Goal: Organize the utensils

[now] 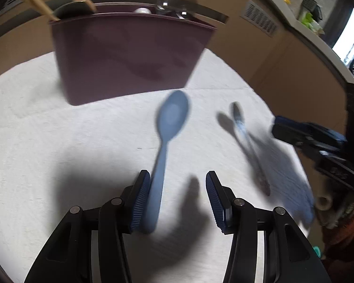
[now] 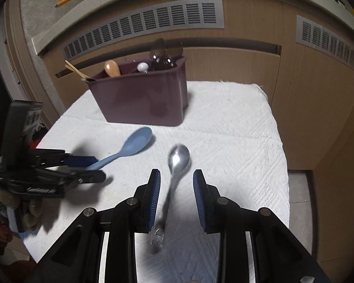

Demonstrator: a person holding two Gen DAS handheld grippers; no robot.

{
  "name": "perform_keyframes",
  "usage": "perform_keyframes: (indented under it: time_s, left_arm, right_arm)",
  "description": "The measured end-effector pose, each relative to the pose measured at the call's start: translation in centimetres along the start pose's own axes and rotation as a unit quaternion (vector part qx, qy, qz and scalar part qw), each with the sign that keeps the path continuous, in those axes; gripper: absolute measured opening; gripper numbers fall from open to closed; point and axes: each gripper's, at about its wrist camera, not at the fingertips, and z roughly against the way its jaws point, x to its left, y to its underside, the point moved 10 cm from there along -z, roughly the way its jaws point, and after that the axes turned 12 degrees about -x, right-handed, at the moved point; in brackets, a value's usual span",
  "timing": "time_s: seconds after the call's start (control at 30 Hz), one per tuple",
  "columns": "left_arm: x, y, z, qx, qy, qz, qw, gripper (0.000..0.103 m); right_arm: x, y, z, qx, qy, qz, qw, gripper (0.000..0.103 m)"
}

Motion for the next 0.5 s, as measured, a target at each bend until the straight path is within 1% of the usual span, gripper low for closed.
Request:
perform_keyframes:
  time_s: [0.03,0.1,0.13,0.17,0.23,0.33,0.43,0.47,0.5]
  left_arm:
    - [-0.1,-0.4,-0.1,-0.008,-0.009,-0.006,0.9999,0.051]
    - [0.2,-1.8,-0.6,-0.033,-0.047,-0.024,0.9981,0.053]
    - [0.3,-2.5,-1.2,-0.038,-0.062,-0.027,0.997,0.055]
    - [0.7,-3.1,-1.9,-0.037,-0.078,-0.029,0.9958,0.058]
    - [1.0,-3.9,-3.5,-0.029,-0.099,-0.033,0.9941,0.059]
    - [0.7,-4.7,-5.5,-0.019,-0.109,-0.048,0.9927,0.059]
    - [0.5,-5.1,-6.7,-0.017,-0.131,-0.059,0.9895,0.055]
    - [0.6,-5.3,-6.9,-0.02,-0.138,-0.059,0.9884,0.051]
    - [0.7,-5.5,-7.0,-0.023,-0.144,-0.055,0.9878,0.045]
  right_arm:
    - [-0.3,0.3,-0.3,0.005,0.004,-0.002,1.0,0.027]
    - [-0.7,0.9,-0.8,0.01,0.017,0.001,1.0,0.027]
    - [-0.9,1.3,-1.1,0.014,0.025,0.006,1.0,0.027]
    - [-1.0,1.6,-1.3,0.016,0.029,0.009,0.999,0.027]
    - [-1.0,2.3,-1.6,0.022,0.032,0.013,0.999,0.027]
    - [-0.9,3.1,-1.7,0.027,0.032,0.025,0.999,0.027]
    - [-0.7,3.5,-1.8,0.03,0.031,0.029,0.999,0.027]
    - [-0.8,3.5,-1.8,0.029,0.031,0.029,0.999,0.027]
    - [-0.8,3.5,-1.7,0.028,0.033,0.031,0.999,0.027]
